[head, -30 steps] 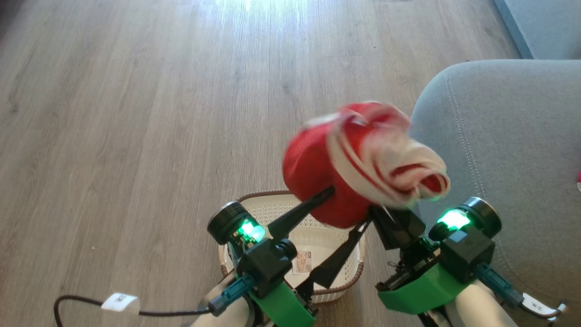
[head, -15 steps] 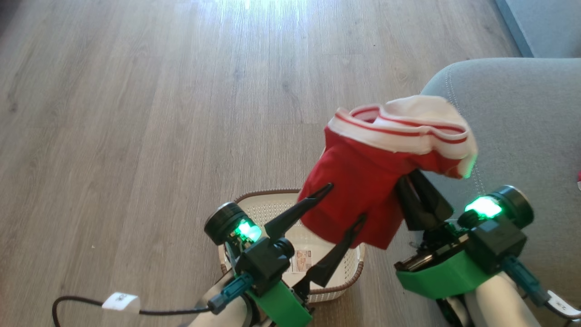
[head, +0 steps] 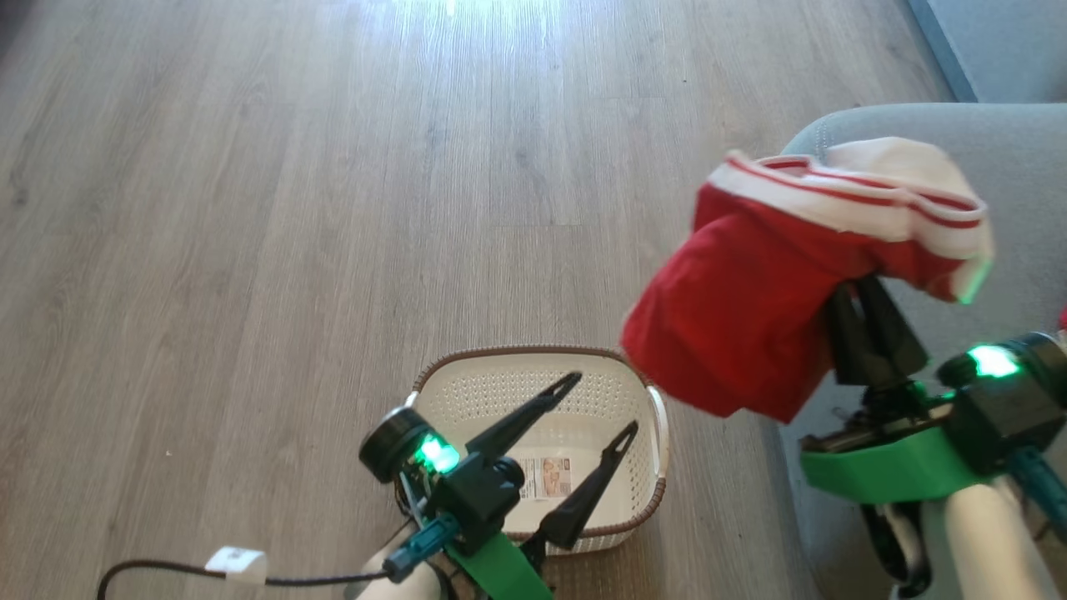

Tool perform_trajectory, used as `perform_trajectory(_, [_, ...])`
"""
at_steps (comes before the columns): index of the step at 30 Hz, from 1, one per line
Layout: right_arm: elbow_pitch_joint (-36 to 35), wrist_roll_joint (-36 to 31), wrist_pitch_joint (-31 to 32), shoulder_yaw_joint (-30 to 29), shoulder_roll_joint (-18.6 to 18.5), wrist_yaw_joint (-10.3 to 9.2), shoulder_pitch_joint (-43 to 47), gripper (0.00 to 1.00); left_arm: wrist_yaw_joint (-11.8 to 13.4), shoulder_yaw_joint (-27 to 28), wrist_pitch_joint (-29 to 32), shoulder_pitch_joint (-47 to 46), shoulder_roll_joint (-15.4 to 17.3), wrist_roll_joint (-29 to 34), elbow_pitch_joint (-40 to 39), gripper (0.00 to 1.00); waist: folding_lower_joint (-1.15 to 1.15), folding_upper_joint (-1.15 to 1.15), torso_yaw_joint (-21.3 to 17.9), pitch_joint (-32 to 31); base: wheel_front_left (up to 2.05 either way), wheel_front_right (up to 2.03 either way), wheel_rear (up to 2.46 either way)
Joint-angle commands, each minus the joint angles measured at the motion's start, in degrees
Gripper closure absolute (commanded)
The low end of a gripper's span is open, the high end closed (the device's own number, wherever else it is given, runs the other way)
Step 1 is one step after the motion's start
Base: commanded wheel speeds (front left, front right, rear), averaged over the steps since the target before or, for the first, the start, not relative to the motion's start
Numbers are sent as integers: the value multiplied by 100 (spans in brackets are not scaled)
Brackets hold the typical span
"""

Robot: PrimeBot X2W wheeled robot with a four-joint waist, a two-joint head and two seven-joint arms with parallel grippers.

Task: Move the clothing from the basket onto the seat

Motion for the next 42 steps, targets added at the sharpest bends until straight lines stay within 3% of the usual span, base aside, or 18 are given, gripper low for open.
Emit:
perform_trajectory(1, [-157,-50,-54,-6,48,-1,-32,100,-5,186,12,-67,20,45,-125,0,0,0,-7,5,0,0,0])
perform_trajectory(17, [654,69,-54,-1363,263,-1,295,100,-5,111,12,170,25,134,407,0,0,0,-129,-60,0,0,0])
perform_trajectory(32, [813,347,-54,-1516,266,-1,287,100,-5,338,12,313,0,93,833,0,0,0,-220,21,0,0,0])
perform_trajectory(42, [691,415,-54,-1568,266,-1,170,100,-5,570,12,308,8,115,748,0,0,0,-597,162,0,0,0])
